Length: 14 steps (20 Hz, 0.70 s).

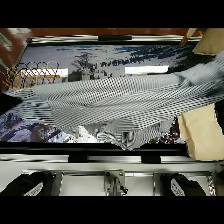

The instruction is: Fold the shirts.

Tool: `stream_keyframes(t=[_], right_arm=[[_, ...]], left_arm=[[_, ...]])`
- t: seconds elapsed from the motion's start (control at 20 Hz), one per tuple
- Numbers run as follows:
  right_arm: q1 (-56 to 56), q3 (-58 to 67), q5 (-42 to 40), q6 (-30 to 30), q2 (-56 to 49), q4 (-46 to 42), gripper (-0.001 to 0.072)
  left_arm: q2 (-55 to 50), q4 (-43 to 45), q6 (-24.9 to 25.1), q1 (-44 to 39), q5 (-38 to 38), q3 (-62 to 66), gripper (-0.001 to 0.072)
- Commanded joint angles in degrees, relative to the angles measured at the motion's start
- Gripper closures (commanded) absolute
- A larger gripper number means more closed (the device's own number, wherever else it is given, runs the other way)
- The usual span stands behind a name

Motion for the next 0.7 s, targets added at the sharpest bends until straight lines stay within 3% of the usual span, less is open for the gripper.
stream_keyframes(t=[0.0, 0.1, 0.25, 0.45, 0.65], right_arm=[[0.0, -14.3, 0.5, 1.4, -4.3, 6.4, 0.0632], [0.7, -22.9, 7.4, 0.3, -8.8, 11.6, 0.0631], [7.5, -27.1, 15.4, -1.1, -18.9, 10.1, 0.0631], [14.7, -27.1, 31.9, -0.1, -31.5, 9.8, 0.0631], [16.7, -27.1, 48.0, 4.3, -37.2, 9.9, 0.0631]], left_arm=[[-3.7, 0.5, -0.9, 0.0, 8.0, -11.7, 0.0661], [-8.5, 0.4, -2.7, 0.0, 17.5, -16.9, 0.0661], [-18.6, 0.4, -2.9, 0.4, 27.1, -18.0, 0.0661], [-29.6, 0.4, -3.4, 5.1, 28.3, -18.0, 0.0661], [-33.0, -1.3, -5.6, 11.9, 32.2, -18.0, 0.0661]])
